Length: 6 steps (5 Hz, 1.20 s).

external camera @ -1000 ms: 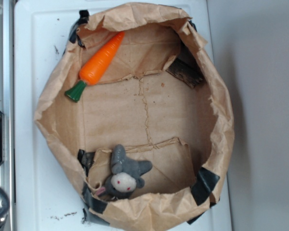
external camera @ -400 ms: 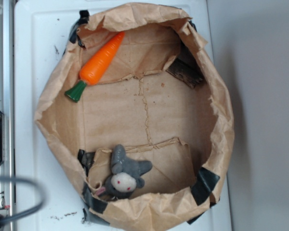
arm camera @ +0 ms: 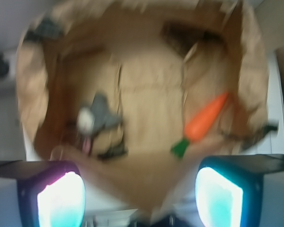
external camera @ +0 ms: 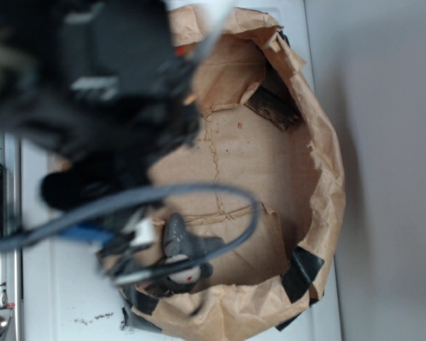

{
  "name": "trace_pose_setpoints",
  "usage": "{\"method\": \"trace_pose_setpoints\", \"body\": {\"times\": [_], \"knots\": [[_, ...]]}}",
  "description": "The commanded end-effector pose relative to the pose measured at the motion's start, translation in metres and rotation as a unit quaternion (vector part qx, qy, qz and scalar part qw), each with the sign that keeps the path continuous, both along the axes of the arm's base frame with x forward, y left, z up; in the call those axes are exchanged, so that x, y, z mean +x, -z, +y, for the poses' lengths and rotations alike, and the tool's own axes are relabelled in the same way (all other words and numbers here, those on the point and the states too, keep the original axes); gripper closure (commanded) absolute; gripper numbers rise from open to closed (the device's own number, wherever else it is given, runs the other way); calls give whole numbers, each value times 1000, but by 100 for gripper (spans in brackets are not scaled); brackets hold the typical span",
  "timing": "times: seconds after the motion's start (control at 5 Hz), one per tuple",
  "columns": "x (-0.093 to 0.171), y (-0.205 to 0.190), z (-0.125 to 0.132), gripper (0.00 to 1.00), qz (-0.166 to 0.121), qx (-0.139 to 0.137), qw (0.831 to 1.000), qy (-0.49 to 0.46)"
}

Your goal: Grab the carrot.

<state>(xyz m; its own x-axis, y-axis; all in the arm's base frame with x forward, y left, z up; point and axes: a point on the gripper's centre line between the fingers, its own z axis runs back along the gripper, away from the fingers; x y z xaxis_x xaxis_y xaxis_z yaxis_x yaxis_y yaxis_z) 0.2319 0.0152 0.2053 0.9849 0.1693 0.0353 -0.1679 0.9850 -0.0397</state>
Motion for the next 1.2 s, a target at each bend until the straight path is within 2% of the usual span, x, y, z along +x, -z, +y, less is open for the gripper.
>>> {"method": "trace_pose_setpoints", "body": {"times": [0.0, 0.2, 0.4, 0.6, 1.0], "knots": [[4, -14, 6, 0, -26, 0, 1000, -7], [4, -14, 6, 0, -26, 0, 1000, -7], [28, 16, 11, 0, -54, -5, 999, 2], [34, 38, 19, 0, -45, 3, 999, -16], [12, 90, 54, 0, -25, 59, 993, -104]]}}
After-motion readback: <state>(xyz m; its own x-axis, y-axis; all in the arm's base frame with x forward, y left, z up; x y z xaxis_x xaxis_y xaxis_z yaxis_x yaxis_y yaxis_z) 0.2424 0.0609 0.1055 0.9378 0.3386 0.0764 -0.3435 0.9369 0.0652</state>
